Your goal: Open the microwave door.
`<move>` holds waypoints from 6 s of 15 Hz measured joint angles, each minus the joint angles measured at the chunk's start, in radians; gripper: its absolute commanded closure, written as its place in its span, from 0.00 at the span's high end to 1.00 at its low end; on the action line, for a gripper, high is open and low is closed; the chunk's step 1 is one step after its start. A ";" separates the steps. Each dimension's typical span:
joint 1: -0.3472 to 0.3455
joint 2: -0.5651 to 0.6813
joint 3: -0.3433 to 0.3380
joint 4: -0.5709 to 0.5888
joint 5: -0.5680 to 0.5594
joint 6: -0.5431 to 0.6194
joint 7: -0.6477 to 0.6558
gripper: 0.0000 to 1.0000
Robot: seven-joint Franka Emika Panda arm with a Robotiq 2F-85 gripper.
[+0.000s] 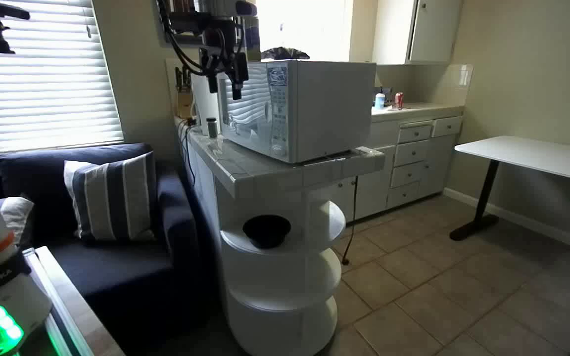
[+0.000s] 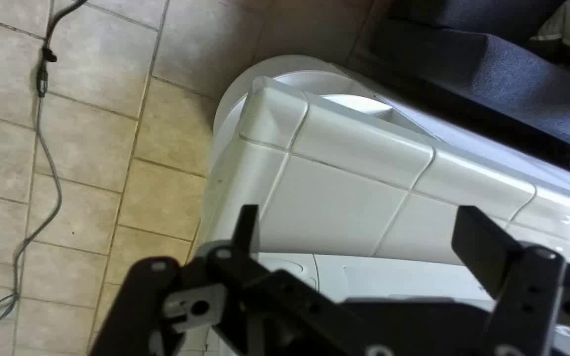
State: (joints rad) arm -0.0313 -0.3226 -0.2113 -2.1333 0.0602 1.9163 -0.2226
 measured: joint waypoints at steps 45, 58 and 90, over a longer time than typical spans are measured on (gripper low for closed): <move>-0.197 0.450 -0.097 -0.029 1.023 -0.002 -0.693 0.00; -0.215 0.515 -0.044 -0.013 1.215 0.129 -0.534 0.00; -0.189 0.555 -0.007 -0.033 1.510 0.280 -0.518 0.00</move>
State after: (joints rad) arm -0.2208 0.2326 -0.2185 -2.1659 1.5699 2.1967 -0.7409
